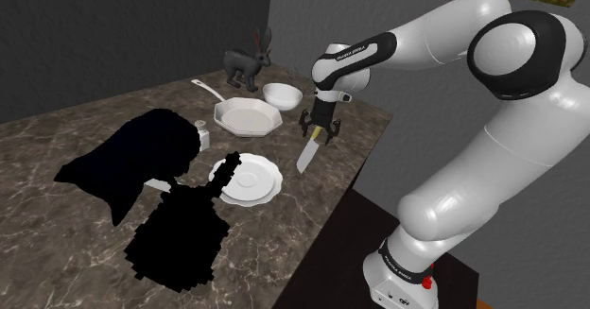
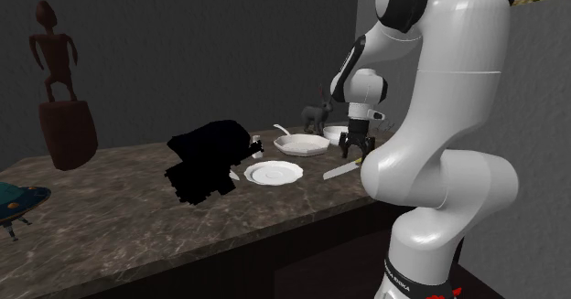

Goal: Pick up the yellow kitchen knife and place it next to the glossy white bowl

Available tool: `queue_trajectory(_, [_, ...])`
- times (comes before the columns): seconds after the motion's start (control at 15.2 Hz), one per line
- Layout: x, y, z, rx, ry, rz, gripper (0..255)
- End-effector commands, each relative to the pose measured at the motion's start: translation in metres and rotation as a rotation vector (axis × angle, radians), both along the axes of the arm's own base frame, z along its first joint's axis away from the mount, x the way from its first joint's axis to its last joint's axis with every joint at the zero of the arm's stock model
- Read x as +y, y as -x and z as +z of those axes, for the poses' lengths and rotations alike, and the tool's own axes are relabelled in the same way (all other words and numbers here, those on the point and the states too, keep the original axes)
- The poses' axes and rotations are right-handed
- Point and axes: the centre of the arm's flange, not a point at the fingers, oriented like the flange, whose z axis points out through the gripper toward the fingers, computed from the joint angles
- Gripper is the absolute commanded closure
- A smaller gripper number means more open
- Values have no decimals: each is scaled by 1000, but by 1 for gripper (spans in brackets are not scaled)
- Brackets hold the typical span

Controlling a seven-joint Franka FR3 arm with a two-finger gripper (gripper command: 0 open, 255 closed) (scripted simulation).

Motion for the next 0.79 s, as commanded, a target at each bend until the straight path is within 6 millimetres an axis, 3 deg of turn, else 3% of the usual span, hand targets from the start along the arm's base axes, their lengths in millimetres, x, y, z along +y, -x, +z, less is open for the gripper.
queue_trajectory(0.0, [0, 0, 0, 0, 0, 0, 0])
queue_trajectory(0.26, [-7, -5, 49, 0, 0, 0, 0])
queue_trajectory(0.73, [-7, -5, 49, 0, 0, 0, 0])
